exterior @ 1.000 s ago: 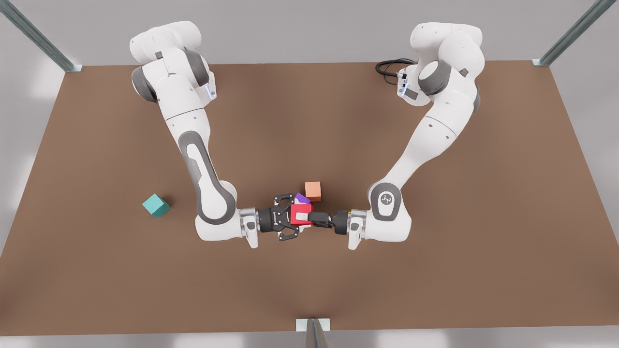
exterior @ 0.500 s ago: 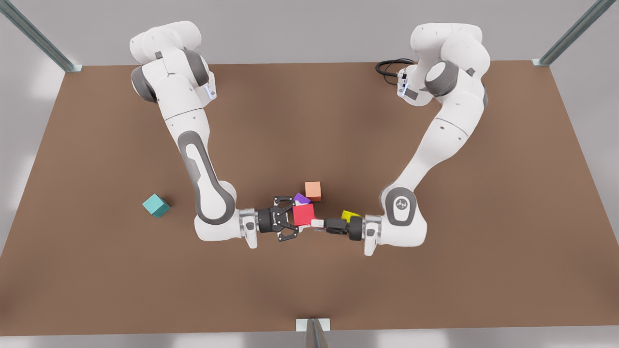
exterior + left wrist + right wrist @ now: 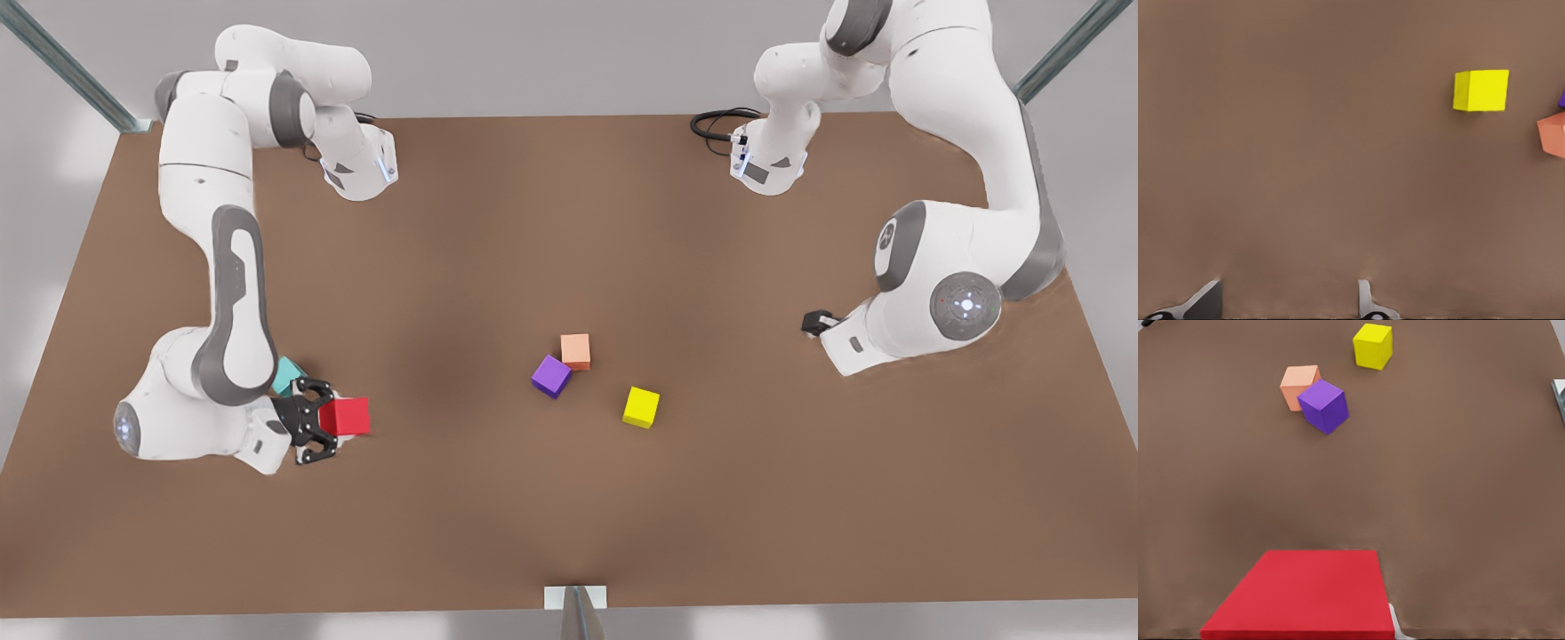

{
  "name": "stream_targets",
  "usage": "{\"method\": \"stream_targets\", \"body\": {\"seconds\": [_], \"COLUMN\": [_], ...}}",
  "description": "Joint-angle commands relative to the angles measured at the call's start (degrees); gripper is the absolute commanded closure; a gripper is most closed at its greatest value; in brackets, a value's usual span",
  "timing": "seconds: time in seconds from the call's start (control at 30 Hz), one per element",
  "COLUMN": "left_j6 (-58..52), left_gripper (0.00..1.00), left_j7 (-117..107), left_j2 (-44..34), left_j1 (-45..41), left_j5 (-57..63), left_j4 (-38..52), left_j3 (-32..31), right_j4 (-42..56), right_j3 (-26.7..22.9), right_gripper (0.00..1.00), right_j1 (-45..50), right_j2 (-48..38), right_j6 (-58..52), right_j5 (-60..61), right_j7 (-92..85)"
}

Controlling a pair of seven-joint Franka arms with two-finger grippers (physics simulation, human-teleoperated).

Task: Pick up red wooden cube and pass to hand red wooden cube and place in blue wooden cube

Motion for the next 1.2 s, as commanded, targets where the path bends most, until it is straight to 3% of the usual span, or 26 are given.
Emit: {"method": "stream_targets", "body": {"seconds": [0.0,0.13,0.3,0.47,0.83,1.17], "left_j6": [-1.7,-5.0,-4.8,-4.9,-6.3,-6.1], "left_gripper": [0.00,0.00,0.00,0.00,0.00,0.00], "left_j7": [-8.8,-8.6,-8.6,-8.6,-8.6,-8.7], "left_j2": [-3.8,-2.8,-2.8,-2.3,-2.1,-1.9], "left_j1": [-5.6,-4.6,-4.7,-5.0,-5.2,-5.2], "left_j5": [-1.8,-7.7,-7.5,-7.6,-7.6,-7.6], "left_j4": [-2.6,-2.7,-2.6,-2.8,-2.6,-2.7], "left_j3": [7.3,7.3,7.3,7.2,6.8,6.8], "right_j4": [-0.3,-8.5,-28.8,-33.5,-44.9,-48.9], "right_j3": [-1.1,-1.7,-1.7,-1.8,-1.7,-1.6], "right_gripper": [0.29,0.29,0.29,0.29,0.29,0.29], "right_j1": [0.0,0.5,0.7,0.7,-1.5,-1.7], "right_j2": [-0.9,-6.3,-15.1,-16.1,-19.0,-19.8], "right_j6": [-2.8,6.9,26.1,38.1,41.8,42.0], "right_j5": [-16.1,-24.2,-27.5,-31.2,-30.9,-30.8], "right_j7": [16.1,16.5,23.3,23.2,23.1,22.6]}}
